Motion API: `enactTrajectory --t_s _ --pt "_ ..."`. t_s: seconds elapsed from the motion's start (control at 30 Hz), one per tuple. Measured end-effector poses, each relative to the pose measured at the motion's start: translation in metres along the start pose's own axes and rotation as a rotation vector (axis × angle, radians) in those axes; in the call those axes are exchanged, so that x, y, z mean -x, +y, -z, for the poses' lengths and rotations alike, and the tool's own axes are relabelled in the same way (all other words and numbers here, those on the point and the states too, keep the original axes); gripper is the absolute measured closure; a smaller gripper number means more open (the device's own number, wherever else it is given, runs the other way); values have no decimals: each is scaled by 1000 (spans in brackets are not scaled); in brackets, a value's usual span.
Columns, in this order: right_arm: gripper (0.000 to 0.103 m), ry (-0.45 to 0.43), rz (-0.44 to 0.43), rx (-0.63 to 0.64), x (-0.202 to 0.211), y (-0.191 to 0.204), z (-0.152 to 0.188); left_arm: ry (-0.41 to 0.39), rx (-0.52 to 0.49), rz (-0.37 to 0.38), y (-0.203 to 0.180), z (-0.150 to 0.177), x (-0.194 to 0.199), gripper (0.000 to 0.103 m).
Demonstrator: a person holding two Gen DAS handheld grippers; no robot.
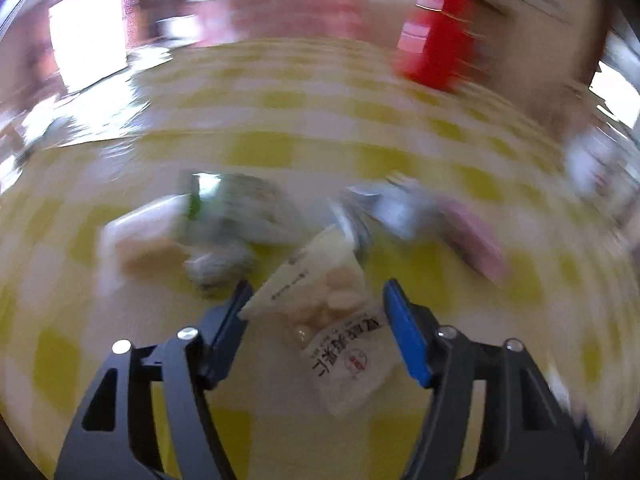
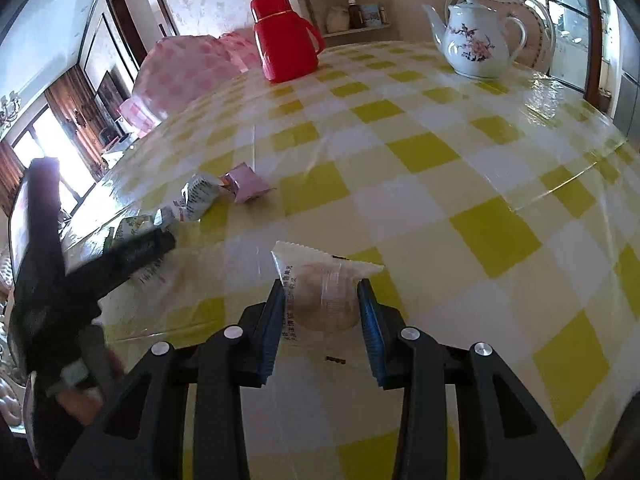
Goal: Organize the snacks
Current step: 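Grasp the white-printed peanut bag with the left gripper while the right grasps a small wrapped cake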
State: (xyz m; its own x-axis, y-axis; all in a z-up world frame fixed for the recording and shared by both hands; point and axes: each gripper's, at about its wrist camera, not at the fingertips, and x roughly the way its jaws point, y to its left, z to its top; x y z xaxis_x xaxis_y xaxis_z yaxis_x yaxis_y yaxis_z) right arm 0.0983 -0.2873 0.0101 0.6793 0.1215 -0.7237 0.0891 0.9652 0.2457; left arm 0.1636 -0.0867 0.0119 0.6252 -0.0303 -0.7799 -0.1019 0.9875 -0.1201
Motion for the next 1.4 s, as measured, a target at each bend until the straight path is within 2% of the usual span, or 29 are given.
enactTrajectory --t_s 0.03,0.07,0.17,0.23,0.27,0.3,0.33,0.37,0.4,0.47,0.53,0.7,0.73,0.77,0.8,0.83,0.87,0.97,1.07,1.2,1.4 --pt "66 -2 3 -4 1 -1 0 1 -49 34 -2 6 7 41" --pt "66 -4 6 -12 2 -3 0 1 -70 64 -3 8 12 51" --pt "66 -1 2 -20 5 -5 2 65 -183 223 -7 25 31 51" --pt "66 0 -1 -13 7 -4 4 46 -301 272 -12 43 43 49" --pt "66 2 -2 -8 9 -3 6 35 -340 273 -14 49 45 41" --pt "66 5 -1 -3 10 -2 7 24 -395 285 -15 55 49 36" --pt "66 11 2 3 10 -2 10 31 -404 290 -14 58 49 34" --pt "66 15 5 6 10 -2 11 40 -400 286 -13 60 48 19" --pt "66 21 9 8 9 -2 13 47 -390 280 -12 59 47 10" --pt "66 29 15 12 9 -3 15 47 -359 258 -10 58 46 5" --pt "66 29 23 16 10 -4 15 81 -350 246 -11 60 41 5" --pt "66 32 60 68 11 1 17 86 -410 161 -22 79 45 4" --pt "66 31 67 77 11 3 18 85 -423 149 -24 82 46 5" --pt "66 30 68 80 11 3 18 74 -425 150 -25 82 48 16" --pt "66 29 69 80 11 2 18 54 -420 150 -24 82 51 41" --pt "66 29 69 75 11 1 18 31 -425 149 -23 82 54 55" --pt "66 28 69 71 11 0 18 26 -440 149 -25 83 55 61" --pt "66 17 62 52 16 -5 19 28 -468 175 -29 85 58 63" --pt "66 -11 33 40 26 -6 23 16 -453 202 -26 83 64 63" --pt "67 -23 9 53 34 2 32 -25 -373 235 -7 76 77 63" --pt "67 -13 -23 86 40 21 49 -32 -286 240 19 73 83 62"
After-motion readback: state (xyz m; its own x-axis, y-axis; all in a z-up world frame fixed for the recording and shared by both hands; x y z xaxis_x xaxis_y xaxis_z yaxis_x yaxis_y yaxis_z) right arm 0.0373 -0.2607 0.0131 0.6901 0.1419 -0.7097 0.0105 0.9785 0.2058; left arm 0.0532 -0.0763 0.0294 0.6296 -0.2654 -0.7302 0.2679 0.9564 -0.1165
